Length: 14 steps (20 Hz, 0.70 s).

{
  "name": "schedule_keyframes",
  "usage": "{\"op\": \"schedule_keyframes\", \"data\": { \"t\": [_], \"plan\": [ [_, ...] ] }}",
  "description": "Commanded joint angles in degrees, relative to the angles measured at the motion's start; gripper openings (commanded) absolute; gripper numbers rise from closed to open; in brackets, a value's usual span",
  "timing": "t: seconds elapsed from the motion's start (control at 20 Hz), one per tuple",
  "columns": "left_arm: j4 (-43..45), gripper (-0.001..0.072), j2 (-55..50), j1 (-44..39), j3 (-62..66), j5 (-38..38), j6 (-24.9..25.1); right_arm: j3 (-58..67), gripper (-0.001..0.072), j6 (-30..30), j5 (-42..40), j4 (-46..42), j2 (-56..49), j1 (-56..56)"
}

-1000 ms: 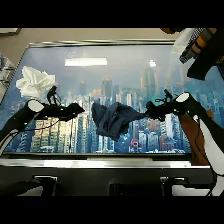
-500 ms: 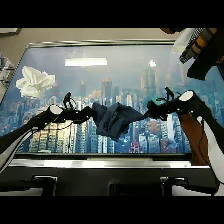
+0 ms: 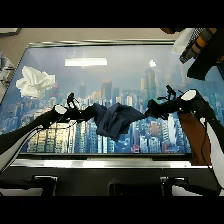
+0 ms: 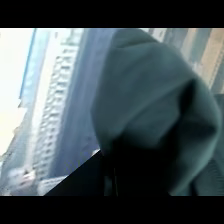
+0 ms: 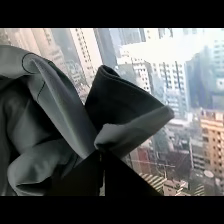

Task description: Fold the clothes and pants, and hang the long-sleeved shirts on hangers.

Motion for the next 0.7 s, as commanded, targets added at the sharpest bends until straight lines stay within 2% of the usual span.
{"op": "schedule_keyframes", "data": {
  "t": [0.0,0.15,0.25,0.4,0.65],
  "plan": [
    [-0.26,0.0017,0.28,0.61,2.93,-1.38,0.04,0.07,0.0023,-1.79,-0.7,-0.07,2.38,0.07],
    [-0.26,0.0016,3.72,4.76,6.99,-5.49,3.93,0.17,0.0022,-3.37,-5.97,-0.33,7.43,0.07],
    [3.21,0.0015,7.65,8.55,10.4,-9.2,3.98,2.27,0.0021,-3.37,-8.2,-2.89,11.54,0.07],
    [10.88,0.0015,15.45,14.99,15.78,-14.97,3.76,9.07,0.0021,-3.32,-8.83,-11.91,17.77,0.07],
    [11.87,0.0016,29.14,21.99,22.03,-19.71,3.78,20.11,0.0022,-4.92,-9.94,-15.69,27.67,0.07]
  ]
}}
